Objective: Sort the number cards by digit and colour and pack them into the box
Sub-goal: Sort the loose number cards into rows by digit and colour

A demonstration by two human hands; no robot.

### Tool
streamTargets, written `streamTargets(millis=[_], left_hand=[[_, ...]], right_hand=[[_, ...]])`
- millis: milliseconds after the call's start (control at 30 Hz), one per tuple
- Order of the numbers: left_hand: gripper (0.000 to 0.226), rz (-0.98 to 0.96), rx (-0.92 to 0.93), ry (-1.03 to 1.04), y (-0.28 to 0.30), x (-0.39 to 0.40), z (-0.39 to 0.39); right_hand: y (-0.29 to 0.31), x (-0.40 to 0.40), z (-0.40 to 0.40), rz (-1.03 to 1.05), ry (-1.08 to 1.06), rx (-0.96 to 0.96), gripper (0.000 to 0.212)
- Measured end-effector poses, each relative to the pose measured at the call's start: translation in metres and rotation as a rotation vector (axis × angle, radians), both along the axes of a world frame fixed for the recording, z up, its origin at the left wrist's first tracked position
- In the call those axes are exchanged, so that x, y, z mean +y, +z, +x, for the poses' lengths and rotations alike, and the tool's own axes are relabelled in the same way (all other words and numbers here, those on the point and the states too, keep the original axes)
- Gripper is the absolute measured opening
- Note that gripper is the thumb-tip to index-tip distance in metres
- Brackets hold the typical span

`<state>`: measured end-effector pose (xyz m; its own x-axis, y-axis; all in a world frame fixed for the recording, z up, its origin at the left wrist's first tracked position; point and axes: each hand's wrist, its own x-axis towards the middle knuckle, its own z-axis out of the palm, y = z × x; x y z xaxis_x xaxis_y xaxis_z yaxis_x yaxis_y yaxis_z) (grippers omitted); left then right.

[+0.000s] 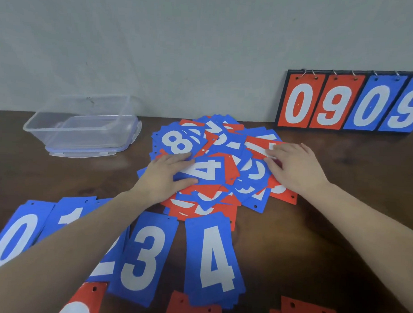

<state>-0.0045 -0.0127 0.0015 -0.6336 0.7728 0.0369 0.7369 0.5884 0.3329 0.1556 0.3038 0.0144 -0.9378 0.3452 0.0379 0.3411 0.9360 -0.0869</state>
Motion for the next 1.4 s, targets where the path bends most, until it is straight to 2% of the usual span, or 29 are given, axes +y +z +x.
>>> streamTargets(millis=[167,267,333,433,567,700,933,1067,1133,1233,1400], left_hand=[[0.105,-0.117,0.153,-0.097,0.006,-0.001,-0.002],[0.093,-0.144,0.257,-0.212,0.009,0.001,-0.003],[0.089,-0.119,0.295,-0.269,0.008,0.000,0.000],[0.080,-0.062,0.370,-0.338,0.011,-0.003,0.005],[0.049,0.039,0.575,-0.457,0.021,-0.003,0.018],[0.040,0.063,0.651,-0.468,0.025,-0.008,0.032],[0.034,0.228,0.524,-0.266,0.025,-0.022,0.056],[0.030,0.358,0.406,-0.070,0.024,-0.026,0.070],[0.021,0.358,0.231,0.078,0.027,-0.027,0.079],[0.024,0.390,-0.057,0.252,0.032,-0.027,0.092],[0.013,0.516,-0.275,0.313,0.040,-0.024,0.113]], right_hand=[[0.005,0.008,0.029,0.032,-0.052,0.020,0.038],[0.005,0.011,0.030,-0.134,-0.065,0.067,0.030],[0.005,0.012,0.031,-0.229,-0.064,0.026,0.042],[0.006,0.014,0.036,-0.243,-0.056,-0.058,0.062],[0.014,0.017,0.042,-0.229,-0.112,-0.068,0.073],[0.015,0.017,0.053,-0.228,-0.126,-0.096,0.077],[0.011,0.010,0.074,-0.196,-0.126,-0.092,0.074],[0.012,0.008,0.083,-0.180,-0.123,-0.080,0.074],[0.009,0.006,0.090,-0.210,-0.118,-0.052,0.073],[0.008,0.006,0.102,-0.208,-0.121,-0.065,0.074],[0.012,0.009,0.129,-0.186,-0.049,-0.142,0.082]])
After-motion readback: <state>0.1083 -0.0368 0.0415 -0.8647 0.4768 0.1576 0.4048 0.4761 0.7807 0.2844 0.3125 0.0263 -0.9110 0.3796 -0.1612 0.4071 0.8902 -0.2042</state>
